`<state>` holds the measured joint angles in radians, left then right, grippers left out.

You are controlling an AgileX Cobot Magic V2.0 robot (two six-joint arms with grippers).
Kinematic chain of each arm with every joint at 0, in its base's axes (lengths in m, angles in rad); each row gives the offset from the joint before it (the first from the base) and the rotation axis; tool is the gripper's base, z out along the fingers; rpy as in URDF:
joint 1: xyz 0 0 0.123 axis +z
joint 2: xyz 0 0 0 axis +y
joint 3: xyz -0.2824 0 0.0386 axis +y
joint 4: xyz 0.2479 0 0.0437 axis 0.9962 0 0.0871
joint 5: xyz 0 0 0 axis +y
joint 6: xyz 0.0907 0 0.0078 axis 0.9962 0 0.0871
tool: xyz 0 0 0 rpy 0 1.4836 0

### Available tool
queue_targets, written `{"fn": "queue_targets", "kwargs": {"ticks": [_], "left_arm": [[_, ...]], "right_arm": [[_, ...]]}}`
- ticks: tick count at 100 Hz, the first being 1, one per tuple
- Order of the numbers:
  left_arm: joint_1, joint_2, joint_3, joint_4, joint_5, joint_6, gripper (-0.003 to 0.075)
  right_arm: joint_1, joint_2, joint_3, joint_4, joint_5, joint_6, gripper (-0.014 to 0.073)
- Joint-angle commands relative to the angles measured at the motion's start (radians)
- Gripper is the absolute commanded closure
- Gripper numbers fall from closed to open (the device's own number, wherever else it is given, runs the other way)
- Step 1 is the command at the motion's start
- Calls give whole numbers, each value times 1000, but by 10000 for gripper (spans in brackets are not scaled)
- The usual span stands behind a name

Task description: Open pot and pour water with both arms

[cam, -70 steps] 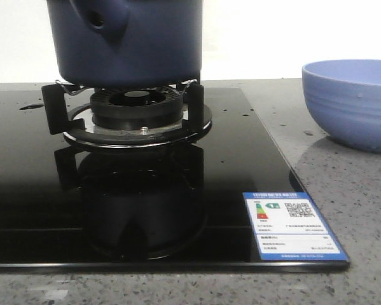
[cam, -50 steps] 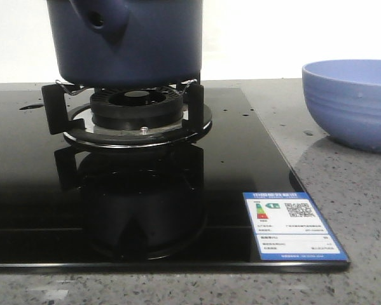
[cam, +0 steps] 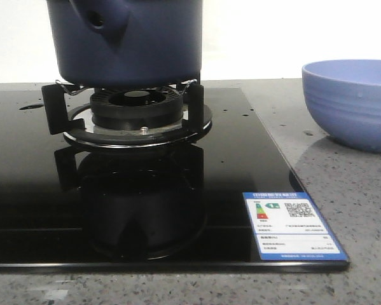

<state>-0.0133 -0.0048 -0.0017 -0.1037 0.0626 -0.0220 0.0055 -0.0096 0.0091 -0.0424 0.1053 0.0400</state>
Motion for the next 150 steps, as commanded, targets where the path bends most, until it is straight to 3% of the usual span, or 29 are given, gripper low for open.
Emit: {"fn": "queue_targets", "kwargs": {"ticks": [1,59,72,103,115,132,150], "left_arm": [[-7,-26,35,-7,-79,-5,741],[-7,-26,35,-7,-79,-5,741],[-7,-26,35,-79,-86,-5,741],[-7,-26,33,-523,-103,-5,741],[-7,-26,15,-617,-101,-5,741],[-7,-5,-137,-545,19,22,741],[-7,155,-380,-448,261,171,741]], "right_arm": [[0,-18,24,-13,-88,-2,655],[0,-18,24,-13,-96,-2,655],[0,-18,24,19,-96,-2,655],[0,-18,23,427,-142,-2,655],[0,-18,7,499,-129,-2,655],[0,-3,-115,493,-46,-4,634],[0,182,-330,364,210,-20,634]]}}
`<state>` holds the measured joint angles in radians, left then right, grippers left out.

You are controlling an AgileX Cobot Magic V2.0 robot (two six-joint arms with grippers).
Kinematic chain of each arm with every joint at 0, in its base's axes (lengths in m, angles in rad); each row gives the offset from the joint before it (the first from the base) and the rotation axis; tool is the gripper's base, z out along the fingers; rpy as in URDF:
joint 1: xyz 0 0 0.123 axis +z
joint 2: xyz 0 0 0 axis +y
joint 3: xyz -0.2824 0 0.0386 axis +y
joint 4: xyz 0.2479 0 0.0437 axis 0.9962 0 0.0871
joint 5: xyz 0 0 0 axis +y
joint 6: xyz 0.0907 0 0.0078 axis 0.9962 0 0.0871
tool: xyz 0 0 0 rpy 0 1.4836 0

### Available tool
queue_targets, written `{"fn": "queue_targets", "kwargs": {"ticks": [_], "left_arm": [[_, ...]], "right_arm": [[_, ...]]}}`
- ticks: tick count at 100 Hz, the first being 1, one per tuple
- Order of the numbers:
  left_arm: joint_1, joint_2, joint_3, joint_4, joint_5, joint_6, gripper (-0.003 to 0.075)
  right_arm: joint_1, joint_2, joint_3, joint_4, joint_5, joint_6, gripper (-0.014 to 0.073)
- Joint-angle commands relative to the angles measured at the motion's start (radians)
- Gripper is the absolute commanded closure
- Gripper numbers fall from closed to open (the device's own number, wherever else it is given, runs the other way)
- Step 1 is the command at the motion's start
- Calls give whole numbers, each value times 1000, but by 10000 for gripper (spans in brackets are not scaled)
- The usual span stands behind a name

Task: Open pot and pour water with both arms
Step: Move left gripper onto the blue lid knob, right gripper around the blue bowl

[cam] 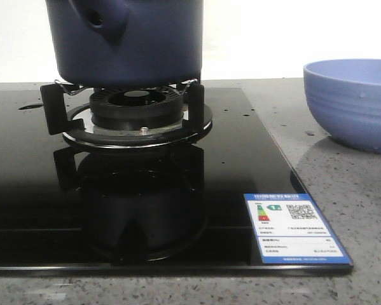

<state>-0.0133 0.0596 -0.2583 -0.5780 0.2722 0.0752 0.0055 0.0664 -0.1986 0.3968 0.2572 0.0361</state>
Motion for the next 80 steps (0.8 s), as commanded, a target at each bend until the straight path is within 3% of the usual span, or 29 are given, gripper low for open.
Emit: {"fn": "queue_targets", "kwargs": {"ticks": [1,18,36,48,58,65,70,80], "left_arm": [[-7,99,-141,27,60,88,741],[-23,261,-296,27,201,197,741],[-141,336,-321,27,191,289,724],[-211,366,-321,5,168,292,577],[-263,403,-321,-42,100,294,359],[-299,432,-321,-49,23,294,236],[-326,458,-326,-49,-26,294,205],[-390,517,-353,-49,-95,325,226]], "right_arm": [[0,116,-131,-75,68,-16,634],[0,365,-312,-163,258,-27,636],[40,473,-384,-150,270,-173,625],[84,474,-410,-130,285,-218,491],[103,474,-418,-126,288,-218,267],[103,474,-418,-126,278,-218,163],[103,474,-418,-126,274,-220,149],[103,474,-418,-126,266,-220,155]]}}
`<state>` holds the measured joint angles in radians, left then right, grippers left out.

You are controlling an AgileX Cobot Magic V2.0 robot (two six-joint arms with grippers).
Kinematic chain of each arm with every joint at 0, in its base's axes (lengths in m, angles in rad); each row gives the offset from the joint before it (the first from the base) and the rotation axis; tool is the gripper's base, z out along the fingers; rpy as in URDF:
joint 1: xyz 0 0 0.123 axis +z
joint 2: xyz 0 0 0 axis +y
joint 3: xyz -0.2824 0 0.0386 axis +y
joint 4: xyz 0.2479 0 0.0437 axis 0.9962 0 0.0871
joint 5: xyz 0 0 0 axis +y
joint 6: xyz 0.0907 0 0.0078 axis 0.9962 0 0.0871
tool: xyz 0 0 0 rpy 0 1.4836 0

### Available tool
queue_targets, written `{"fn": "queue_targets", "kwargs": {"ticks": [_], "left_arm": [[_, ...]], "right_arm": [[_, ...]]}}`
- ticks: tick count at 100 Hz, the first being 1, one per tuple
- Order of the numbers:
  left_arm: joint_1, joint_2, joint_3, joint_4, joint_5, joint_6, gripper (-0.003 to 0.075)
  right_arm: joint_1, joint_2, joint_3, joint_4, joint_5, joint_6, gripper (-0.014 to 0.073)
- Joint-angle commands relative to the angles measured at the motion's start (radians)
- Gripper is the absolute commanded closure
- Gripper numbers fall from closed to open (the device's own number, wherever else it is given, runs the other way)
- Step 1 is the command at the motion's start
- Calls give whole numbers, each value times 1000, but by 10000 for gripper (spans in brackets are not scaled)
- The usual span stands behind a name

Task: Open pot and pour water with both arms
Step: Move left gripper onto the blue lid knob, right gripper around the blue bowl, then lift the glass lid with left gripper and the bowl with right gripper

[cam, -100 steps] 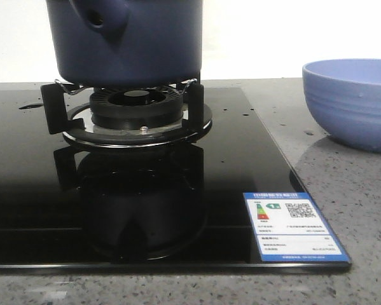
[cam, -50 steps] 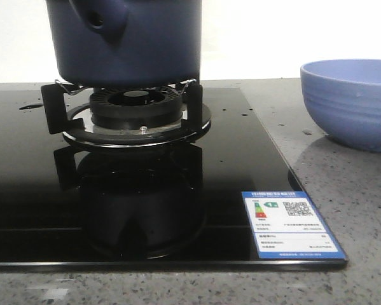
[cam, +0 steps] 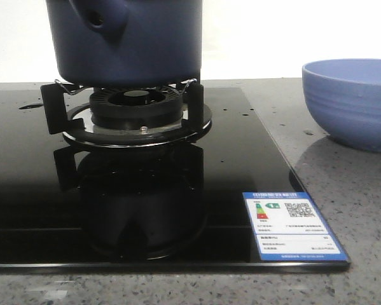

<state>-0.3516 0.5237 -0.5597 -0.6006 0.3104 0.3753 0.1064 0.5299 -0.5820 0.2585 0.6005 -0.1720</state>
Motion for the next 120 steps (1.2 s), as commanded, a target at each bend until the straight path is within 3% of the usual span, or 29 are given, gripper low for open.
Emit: {"fn": "queue_targets", "kwargs": {"ticks": [1,30,67,84,120], "left_arm": [[-57,59,-54,-26,-142,29,232],[-240,361,-200,-9,-344,125,264],[-245,713,-455,38,-380,125,254],[-243,790,-525,55,-376,125,201],[-243,866,-558,55,-399,125,206]], "right_arm": [[2,11,-35,13,-78,-12,155],[2,11,-35,13,-84,-12,155],[2,11,-35,13,-84,-12,155],[2,11,-35,13,-84,-12,155],[2,11,-35,13,-84,-12,155]]}}
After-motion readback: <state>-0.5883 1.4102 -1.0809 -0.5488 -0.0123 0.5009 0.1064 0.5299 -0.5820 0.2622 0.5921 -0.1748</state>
